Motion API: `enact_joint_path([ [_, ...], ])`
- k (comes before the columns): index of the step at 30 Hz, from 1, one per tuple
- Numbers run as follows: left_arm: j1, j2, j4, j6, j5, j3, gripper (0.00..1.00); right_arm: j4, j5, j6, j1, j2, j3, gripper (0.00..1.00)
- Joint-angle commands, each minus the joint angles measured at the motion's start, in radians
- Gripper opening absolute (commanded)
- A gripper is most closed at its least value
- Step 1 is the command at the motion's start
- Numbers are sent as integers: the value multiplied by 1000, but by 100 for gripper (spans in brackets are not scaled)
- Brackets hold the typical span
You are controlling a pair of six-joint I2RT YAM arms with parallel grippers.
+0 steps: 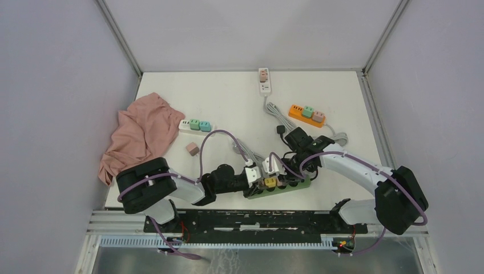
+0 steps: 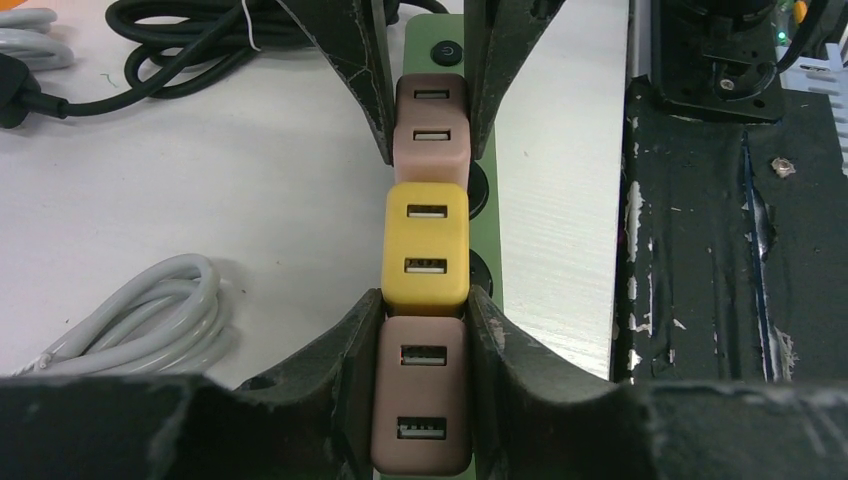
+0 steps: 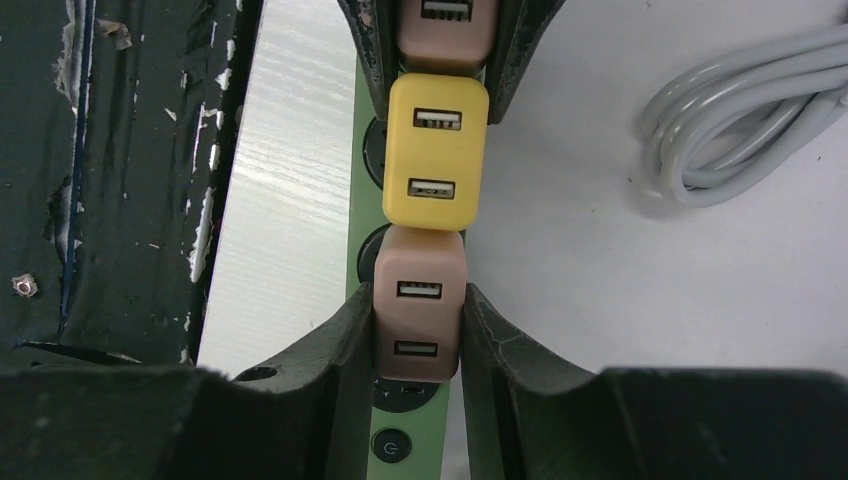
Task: Pull the plug off the socket
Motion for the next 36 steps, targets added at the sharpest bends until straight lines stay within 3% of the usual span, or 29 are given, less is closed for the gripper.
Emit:
enact_joint_path([
  [1,2,29,43,41,-11,-13,3,-17,-162,-51,6,-39,1,0],
  [6,2,64,52,34,4,5,3,196,-70,251,12,-22,18,0],
  [8,1,71,53,33,8,9,3,234,-22,293,3,-20,21,0],
  [13,2,67,53,39,-1,-7,3,135,-28,147,-75,-53,4,0],
  [19,2,70,52,46,-3,-8,3,-54,-203,-136,-67,-61,-28,0],
  [24,1,80,52,42,3,0,3,95,-175,79,-33,-45,-14,0],
  [28,2,85,49,41,8,1,3,255,-16,285,-38,-48,-8,0],
  [32,2,87,44,44,11,1,3,273,39,274,-85,-73,-30,0],
  [36,2,86,41,50,10,-2,3,158,-68,165,-141,-105,-34,0],
])
